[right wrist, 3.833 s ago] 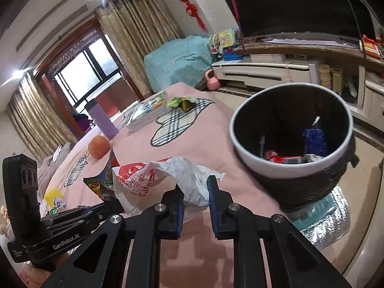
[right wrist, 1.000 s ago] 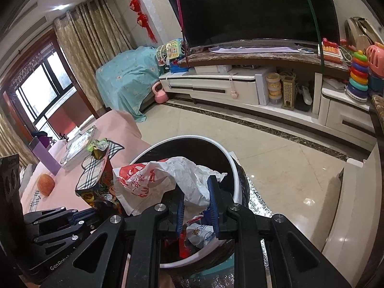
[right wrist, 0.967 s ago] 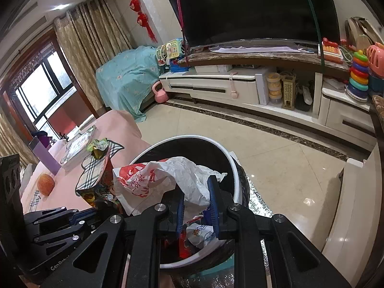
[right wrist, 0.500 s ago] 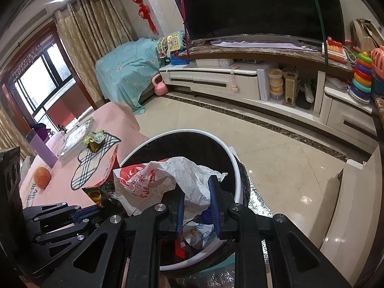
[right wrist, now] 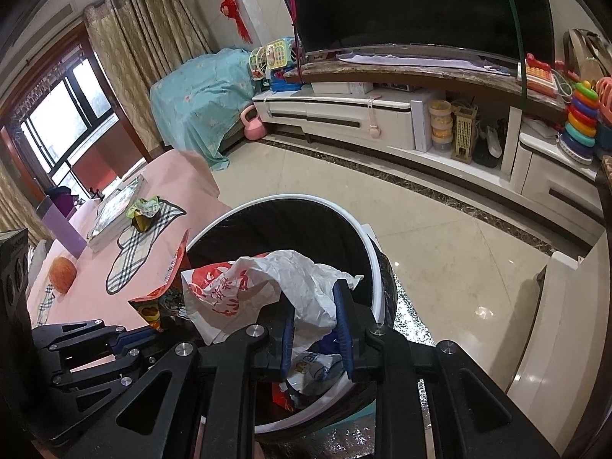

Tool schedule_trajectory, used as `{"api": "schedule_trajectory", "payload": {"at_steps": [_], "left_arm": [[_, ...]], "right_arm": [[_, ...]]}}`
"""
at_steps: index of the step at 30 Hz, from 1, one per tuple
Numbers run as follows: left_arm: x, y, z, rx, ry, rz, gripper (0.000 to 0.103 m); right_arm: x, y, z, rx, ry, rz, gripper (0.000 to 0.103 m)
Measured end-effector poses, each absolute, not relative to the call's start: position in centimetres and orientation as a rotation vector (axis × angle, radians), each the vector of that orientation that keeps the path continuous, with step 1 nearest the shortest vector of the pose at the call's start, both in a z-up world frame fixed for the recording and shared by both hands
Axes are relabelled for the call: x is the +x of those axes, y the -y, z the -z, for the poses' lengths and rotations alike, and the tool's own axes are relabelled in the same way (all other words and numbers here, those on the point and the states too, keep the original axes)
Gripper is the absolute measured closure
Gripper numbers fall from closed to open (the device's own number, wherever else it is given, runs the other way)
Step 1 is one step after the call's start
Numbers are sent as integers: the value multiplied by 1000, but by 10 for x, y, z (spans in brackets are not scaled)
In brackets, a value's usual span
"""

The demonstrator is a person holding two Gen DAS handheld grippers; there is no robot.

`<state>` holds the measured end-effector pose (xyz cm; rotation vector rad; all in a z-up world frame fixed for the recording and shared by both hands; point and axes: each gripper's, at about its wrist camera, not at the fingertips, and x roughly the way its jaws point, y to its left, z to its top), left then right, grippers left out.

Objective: Collect trash

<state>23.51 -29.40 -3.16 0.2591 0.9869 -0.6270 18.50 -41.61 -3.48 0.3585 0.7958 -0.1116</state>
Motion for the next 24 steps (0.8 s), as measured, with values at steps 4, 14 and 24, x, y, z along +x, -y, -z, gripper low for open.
{"api": "schedule_trajectory", "payload": {"at_steps": [4,14,24], "left_arm": [[236,293,31,256,-993,625,94],[234,282,23,241,-970,596,62],[225,251,13,183,-943,558,42]], "right_arm": [[185,417,34,355,-800,111,81],[184,418,33,359,-807,105,58],[166,409,22,391,-769,86,26]]}}
